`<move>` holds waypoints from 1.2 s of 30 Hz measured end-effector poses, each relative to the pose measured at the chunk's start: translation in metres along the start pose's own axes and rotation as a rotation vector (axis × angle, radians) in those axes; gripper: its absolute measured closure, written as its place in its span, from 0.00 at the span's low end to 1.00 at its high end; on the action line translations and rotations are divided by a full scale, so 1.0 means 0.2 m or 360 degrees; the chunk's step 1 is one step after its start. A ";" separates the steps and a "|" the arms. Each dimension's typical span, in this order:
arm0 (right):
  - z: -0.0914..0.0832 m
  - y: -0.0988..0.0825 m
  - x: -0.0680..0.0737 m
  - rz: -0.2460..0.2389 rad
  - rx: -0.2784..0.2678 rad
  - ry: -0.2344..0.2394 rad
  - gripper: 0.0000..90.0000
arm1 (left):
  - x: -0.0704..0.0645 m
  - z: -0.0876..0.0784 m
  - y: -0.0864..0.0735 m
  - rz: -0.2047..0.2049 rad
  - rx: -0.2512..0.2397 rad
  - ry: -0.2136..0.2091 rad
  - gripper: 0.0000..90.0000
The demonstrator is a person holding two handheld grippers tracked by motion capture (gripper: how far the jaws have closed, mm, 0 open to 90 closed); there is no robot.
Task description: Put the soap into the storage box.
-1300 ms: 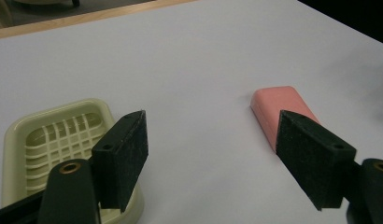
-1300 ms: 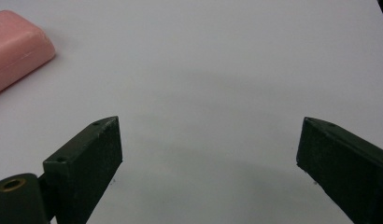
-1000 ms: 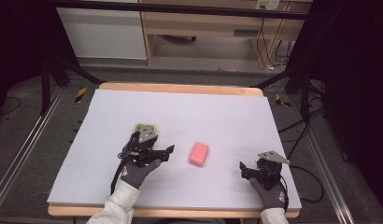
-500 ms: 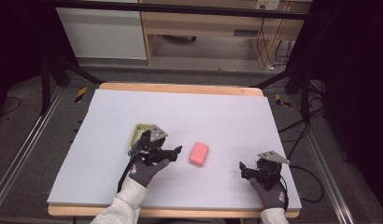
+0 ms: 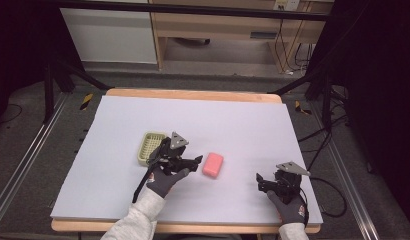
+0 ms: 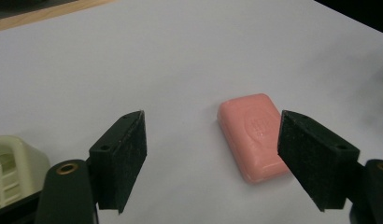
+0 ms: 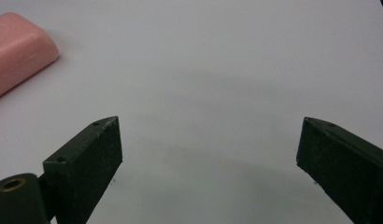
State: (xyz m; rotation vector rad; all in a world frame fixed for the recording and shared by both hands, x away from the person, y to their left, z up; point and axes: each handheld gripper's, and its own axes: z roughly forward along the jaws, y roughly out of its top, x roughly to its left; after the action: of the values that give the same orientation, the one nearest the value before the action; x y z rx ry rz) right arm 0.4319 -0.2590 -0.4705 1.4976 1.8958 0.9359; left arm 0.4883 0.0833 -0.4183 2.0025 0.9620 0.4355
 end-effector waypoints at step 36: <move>0.00 0.00 0.01 -0.0007 0.0011 0.0017 0.09 | -0.15 0.24 0.02 0.0062 0.0100 -0.0051 0.26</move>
State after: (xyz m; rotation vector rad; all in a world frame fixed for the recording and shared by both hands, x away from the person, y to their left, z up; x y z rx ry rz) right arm 0.4316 -0.2574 -0.4706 1.4948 1.9107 0.9385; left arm 0.4994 0.0328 -0.4401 2.0817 0.9283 0.3975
